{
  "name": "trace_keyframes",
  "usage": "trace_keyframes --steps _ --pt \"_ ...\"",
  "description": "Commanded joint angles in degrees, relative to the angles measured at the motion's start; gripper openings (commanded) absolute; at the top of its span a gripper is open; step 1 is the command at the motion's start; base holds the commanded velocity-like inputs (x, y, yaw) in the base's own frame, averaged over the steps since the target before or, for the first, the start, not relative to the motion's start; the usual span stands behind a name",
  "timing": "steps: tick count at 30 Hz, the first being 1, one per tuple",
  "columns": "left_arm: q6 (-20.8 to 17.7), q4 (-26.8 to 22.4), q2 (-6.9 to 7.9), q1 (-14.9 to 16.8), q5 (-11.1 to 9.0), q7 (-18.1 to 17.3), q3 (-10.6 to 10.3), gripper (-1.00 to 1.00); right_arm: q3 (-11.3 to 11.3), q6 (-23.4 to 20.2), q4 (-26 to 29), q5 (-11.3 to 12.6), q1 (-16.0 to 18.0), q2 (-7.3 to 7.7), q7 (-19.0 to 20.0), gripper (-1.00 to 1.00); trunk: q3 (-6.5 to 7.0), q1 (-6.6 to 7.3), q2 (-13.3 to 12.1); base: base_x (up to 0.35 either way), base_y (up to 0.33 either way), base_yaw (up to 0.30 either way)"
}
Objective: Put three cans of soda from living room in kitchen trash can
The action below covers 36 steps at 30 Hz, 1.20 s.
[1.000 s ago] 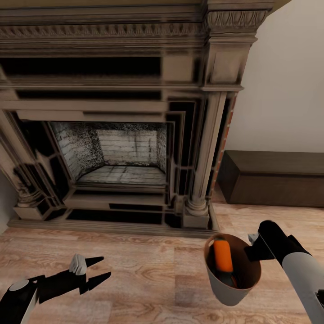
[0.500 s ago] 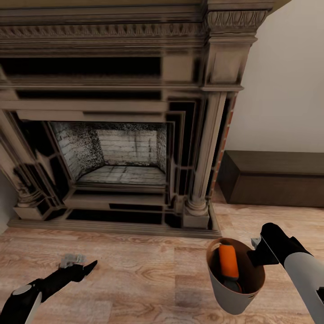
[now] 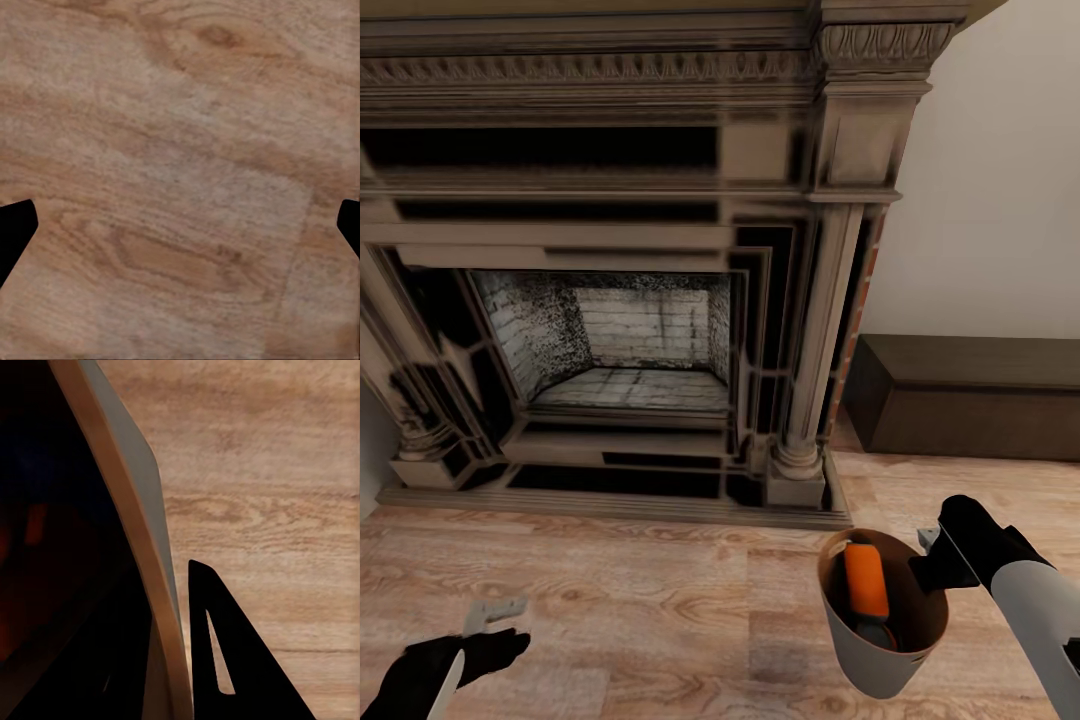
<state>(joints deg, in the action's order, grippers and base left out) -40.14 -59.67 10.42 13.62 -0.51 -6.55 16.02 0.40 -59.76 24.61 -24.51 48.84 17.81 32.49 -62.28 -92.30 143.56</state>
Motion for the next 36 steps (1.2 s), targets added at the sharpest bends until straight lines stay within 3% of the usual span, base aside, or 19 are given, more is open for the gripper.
trace_keyframes --steps 1,5,19,36 --pt "-0.6 0.0 -0.01 0.0 0.0 0.0 0.0 1.00 -0.1 -0.2 0.0 0.9 0.0 -0.02 0.2 -1.00 0.01 0.00 0.0 0.000 0.000 0.000" --pt "-2.5 0.1 -0.04 0.0 -0.1 0.2 0.0 1.00 0.2 -0.2 0.1 0.9 0.0 -0.07 0.2 -1.00 0.01 0.00 0.0 0.000 0.000 0.000" --pt "-3.0 0.2 0.12 -0.1 0.0 -0.1 -0.1 1.00 0.1 -0.2 0.4 0.9 -0.1 -0.02 0.2 -1.00 0.01 0.00 0.0 0.000 0.000 0.000" --pt "-5.5 0.3 0.04 -0.1 0.1 -0.5 -0.3 1.00 0.0 -0.2 0.5 1.0 -0.1 -0.32 0.2 -1.00 -3.76 -0.43 0.2 0.000 0.000 0.000"
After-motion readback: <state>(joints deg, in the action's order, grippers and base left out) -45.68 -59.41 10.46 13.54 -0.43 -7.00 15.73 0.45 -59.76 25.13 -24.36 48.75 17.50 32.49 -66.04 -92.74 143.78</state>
